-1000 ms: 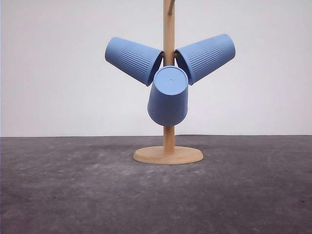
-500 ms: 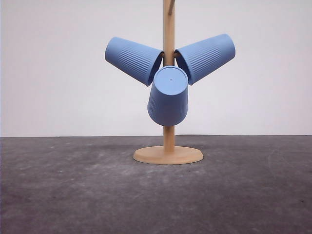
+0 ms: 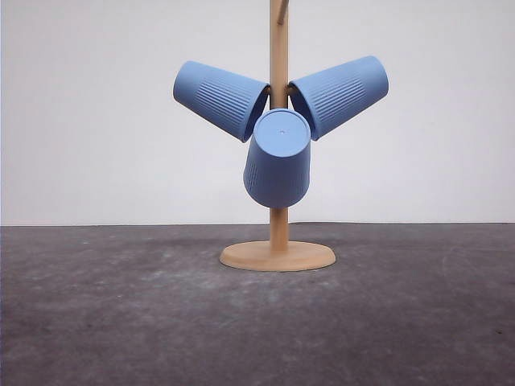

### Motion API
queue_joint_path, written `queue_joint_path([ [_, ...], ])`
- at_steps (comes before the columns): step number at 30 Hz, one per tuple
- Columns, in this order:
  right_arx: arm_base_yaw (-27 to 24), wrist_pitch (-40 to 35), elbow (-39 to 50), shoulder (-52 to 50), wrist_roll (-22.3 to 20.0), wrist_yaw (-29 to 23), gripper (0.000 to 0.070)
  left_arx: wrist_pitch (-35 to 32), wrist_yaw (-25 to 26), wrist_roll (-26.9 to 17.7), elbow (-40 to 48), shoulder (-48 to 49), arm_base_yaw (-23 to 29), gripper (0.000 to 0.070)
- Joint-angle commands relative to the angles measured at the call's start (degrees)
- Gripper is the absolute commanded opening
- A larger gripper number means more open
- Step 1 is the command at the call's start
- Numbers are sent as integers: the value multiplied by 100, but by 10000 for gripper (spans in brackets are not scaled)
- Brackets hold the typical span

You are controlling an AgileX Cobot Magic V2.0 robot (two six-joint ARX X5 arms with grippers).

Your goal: Place three cups

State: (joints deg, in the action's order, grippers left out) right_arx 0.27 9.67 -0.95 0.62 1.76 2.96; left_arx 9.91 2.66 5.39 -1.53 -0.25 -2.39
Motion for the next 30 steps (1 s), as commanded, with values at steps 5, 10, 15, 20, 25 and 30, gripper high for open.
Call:
queue_joint_path([
  [5,-4,-66,22,-13,59,-4,17,-92,-11,-17,73,-2,-4,12],
  [10,-4,-66,22,-13,59,-4,16,-92,-11,-15,73,-2,-4,12],
  [15,-4,-66,22,-13,59,-4,16,-92,-11,-15,73,-2,-4,12],
  [20,-4,-66,22,-13,59,-4,17,-92,-11,-15,73,-2,-4,12],
  [25,-4,-66,22,-13,59,-4,17,-92,-11,-16,73,-2,-4,12],
  [30,-4,-66,22,-13,59,-4,16,-92,-11,-15,73,-2,-4,12],
])
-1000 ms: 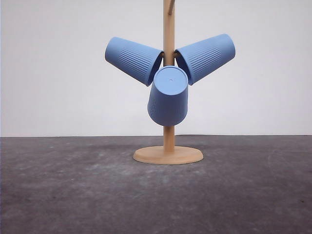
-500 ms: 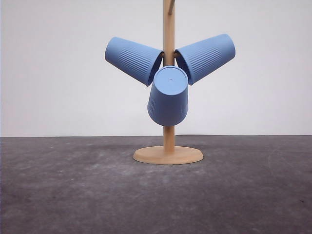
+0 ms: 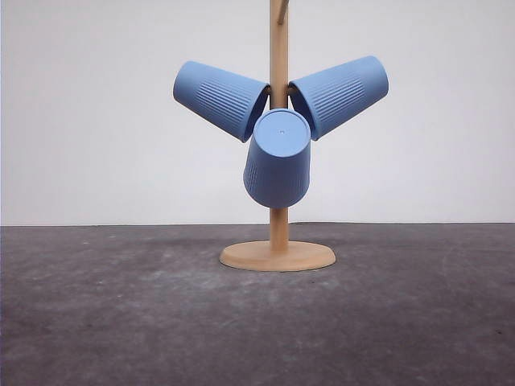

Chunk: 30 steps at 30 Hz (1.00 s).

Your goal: Place three cups

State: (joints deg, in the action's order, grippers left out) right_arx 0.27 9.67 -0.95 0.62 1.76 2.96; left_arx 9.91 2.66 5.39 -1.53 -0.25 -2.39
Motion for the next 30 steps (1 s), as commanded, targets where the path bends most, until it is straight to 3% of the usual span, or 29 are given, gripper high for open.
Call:
queue_joint_path([
  [1,-4,-66,22,-13,59,-4,17,-92,-11,-15,73,-2,-4,12],
  [30,-4,-66,22,-13,59,-4,17,-92,-11,-15,73,-2,-4,12],
])
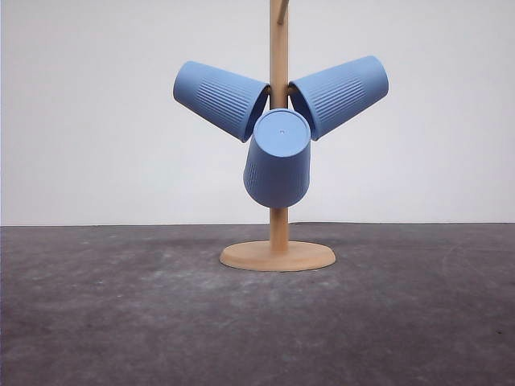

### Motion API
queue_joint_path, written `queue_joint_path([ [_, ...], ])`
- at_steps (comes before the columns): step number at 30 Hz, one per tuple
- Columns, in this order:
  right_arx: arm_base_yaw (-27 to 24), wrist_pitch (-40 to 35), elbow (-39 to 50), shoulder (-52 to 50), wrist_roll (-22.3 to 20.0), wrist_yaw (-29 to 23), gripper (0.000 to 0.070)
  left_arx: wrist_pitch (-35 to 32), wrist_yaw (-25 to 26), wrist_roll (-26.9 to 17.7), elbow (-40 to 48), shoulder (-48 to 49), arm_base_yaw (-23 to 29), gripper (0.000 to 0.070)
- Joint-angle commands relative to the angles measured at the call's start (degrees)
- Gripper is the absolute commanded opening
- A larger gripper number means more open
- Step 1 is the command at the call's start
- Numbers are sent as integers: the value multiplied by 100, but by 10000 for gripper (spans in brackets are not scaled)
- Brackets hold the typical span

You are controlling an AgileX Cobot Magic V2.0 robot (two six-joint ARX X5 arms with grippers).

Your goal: Place three cups

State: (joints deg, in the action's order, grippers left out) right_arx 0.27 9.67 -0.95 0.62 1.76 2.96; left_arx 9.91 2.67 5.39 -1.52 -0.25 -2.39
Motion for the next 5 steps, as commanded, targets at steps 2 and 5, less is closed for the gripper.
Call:
queue_joint_path([
  [2,-4,-66,22,-13,59,-4,16,-92,-13,-16,72,-2,-4,12],
  [5,-4,-66,22,-13,59,-4,16,-92,-13,-17,72,-2,-4,12],
])
